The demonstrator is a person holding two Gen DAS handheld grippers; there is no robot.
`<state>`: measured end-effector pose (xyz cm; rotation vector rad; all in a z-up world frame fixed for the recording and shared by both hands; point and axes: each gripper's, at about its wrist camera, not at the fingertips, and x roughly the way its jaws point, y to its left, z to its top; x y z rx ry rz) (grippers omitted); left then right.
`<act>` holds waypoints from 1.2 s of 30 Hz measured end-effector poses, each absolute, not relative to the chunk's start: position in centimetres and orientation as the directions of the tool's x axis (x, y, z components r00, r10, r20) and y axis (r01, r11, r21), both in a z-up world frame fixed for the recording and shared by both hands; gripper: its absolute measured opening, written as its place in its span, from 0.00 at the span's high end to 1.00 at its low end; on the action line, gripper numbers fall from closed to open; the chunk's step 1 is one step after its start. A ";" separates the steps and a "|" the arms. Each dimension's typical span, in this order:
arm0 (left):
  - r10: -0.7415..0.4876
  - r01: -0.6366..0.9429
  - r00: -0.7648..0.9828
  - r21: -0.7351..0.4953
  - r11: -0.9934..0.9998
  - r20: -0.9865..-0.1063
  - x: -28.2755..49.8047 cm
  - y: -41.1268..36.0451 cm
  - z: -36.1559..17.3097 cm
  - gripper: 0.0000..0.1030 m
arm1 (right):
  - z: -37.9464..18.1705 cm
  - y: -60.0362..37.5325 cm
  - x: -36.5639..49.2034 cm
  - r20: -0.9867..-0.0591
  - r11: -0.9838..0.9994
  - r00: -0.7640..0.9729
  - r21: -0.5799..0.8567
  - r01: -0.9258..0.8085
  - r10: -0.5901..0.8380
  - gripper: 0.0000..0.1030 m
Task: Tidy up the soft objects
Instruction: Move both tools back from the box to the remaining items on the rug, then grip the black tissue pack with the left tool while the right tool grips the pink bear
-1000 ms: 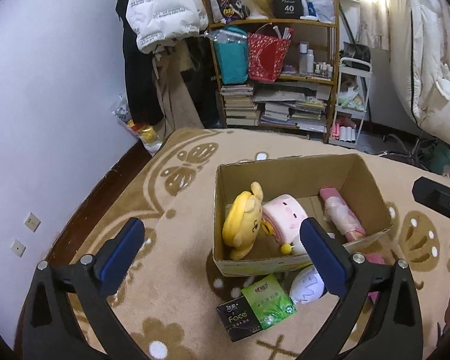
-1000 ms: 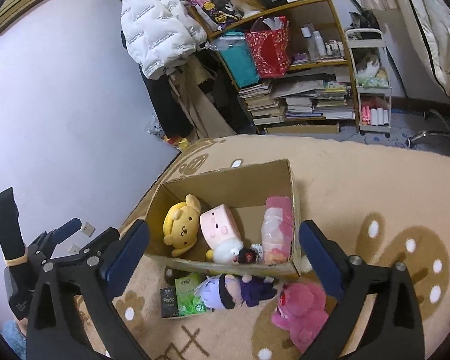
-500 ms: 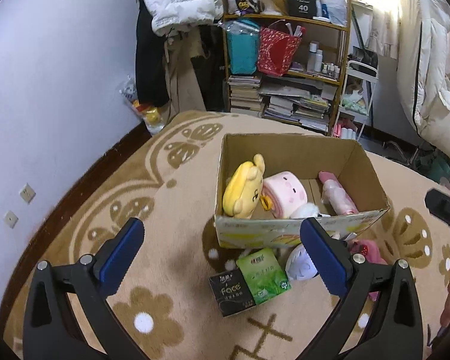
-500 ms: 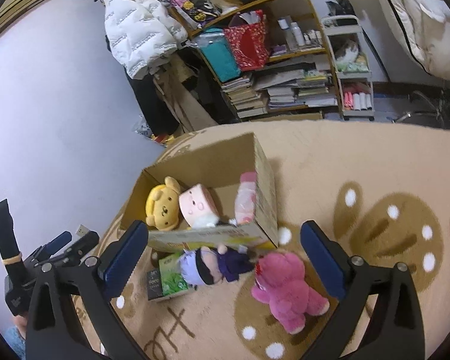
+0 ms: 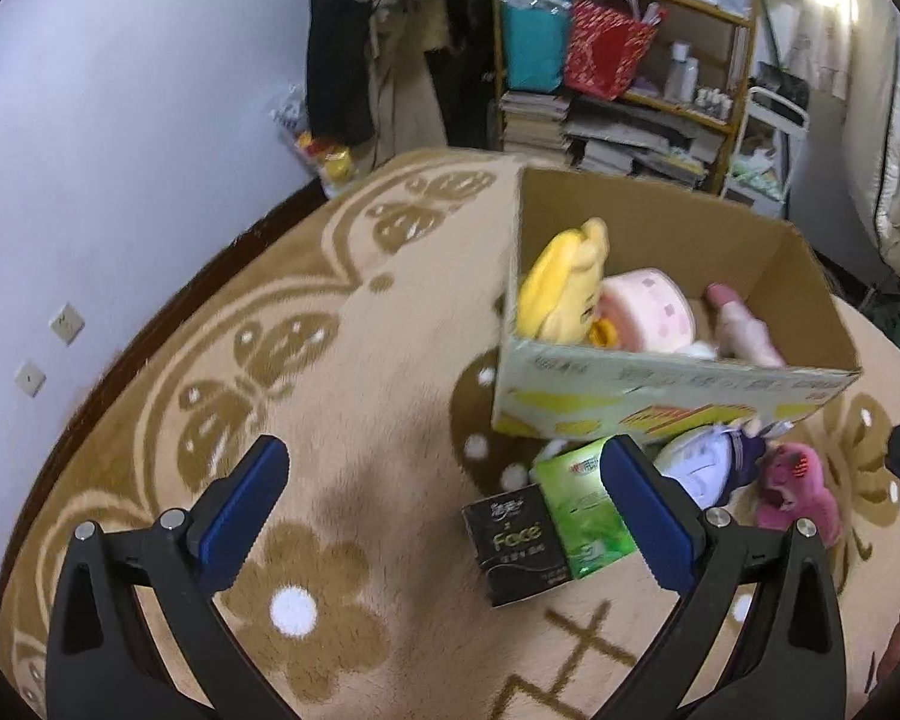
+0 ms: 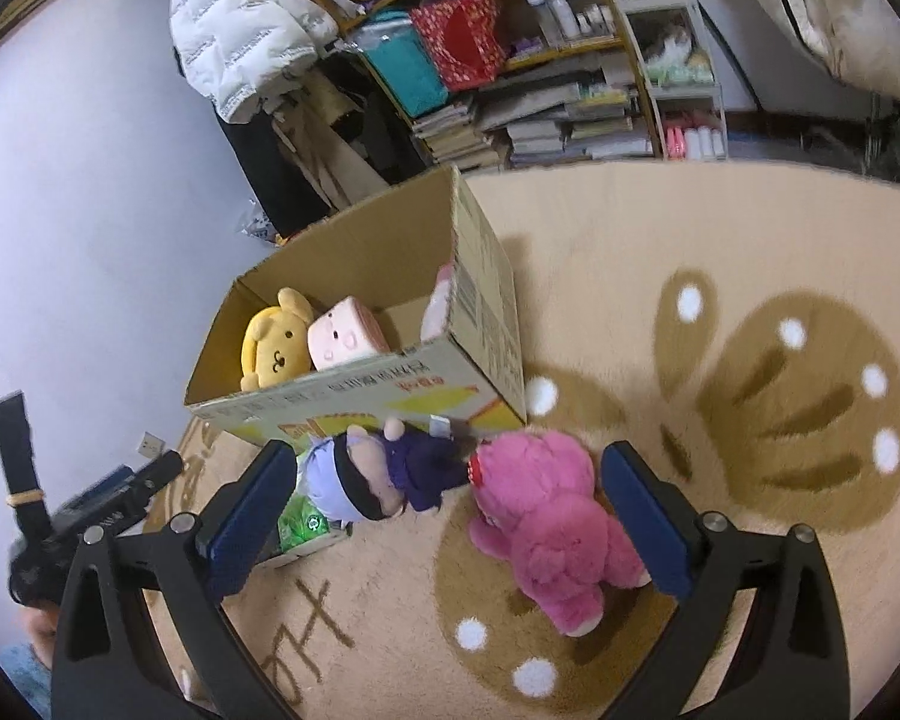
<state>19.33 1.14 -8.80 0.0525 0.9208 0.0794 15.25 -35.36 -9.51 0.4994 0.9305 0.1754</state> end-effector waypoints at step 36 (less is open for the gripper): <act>0.018 -0.102 0.316 -0.016 0.995 -0.948 21.9 2.7 -18.3 0.00 | -17.7 -34.6 17.0 -0.860 0.929 0.434 0.350 0.122 0.267 0.00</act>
